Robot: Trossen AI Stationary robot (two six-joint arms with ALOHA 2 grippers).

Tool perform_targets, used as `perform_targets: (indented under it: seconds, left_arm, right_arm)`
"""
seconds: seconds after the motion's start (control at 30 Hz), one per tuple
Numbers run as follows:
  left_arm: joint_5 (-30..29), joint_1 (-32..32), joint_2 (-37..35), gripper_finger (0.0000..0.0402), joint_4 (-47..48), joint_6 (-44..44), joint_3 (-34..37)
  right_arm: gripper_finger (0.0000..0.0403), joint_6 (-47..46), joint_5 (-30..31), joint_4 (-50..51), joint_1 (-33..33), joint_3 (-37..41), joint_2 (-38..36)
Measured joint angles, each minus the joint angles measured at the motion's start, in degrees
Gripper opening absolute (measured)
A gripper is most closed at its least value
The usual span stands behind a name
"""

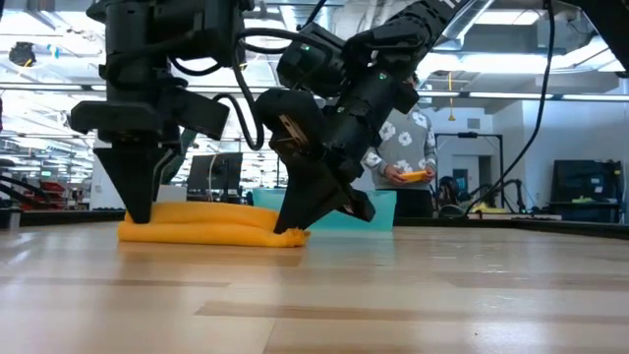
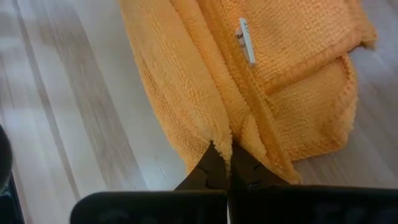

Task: Roll microfiber towels into tight, uniform cylinder then place into a basket
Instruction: Roll the yellow microfiber cloth

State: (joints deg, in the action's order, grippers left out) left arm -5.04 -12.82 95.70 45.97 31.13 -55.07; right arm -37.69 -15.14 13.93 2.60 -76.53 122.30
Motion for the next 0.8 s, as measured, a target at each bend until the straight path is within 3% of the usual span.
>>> perform_targets:
  seconds: [0.23,0.5,0.63,0.8]
  left_arm:
    - [3.5,0.2,-0.2,0.0133,4.0,-1.1,-0.6]
    - [-3.2,-4.2,-11.0,0.0143,8.8,1.5,-2.1]
    - [-6.0,-9.2,-17.0,0.0138,-3.0,-0.2,1.2]
    - [-6.6,-11.1,-18.3,0.0131,-24.0,-4.9,10.0]
  right_arm:
    - [0.0005,0.0,-0.1,0.0,-0.1,0.0,0.1]
    - [0.0005,-0.2,0.0,0.0,-0.1,0.0,0.1]
    - [0.0005,-0.4,0.0,0.0,-0.1,0.0,0.1]
    - [0.0005,-0.4,0.0,0.0,-0.1,0.0,0.1]
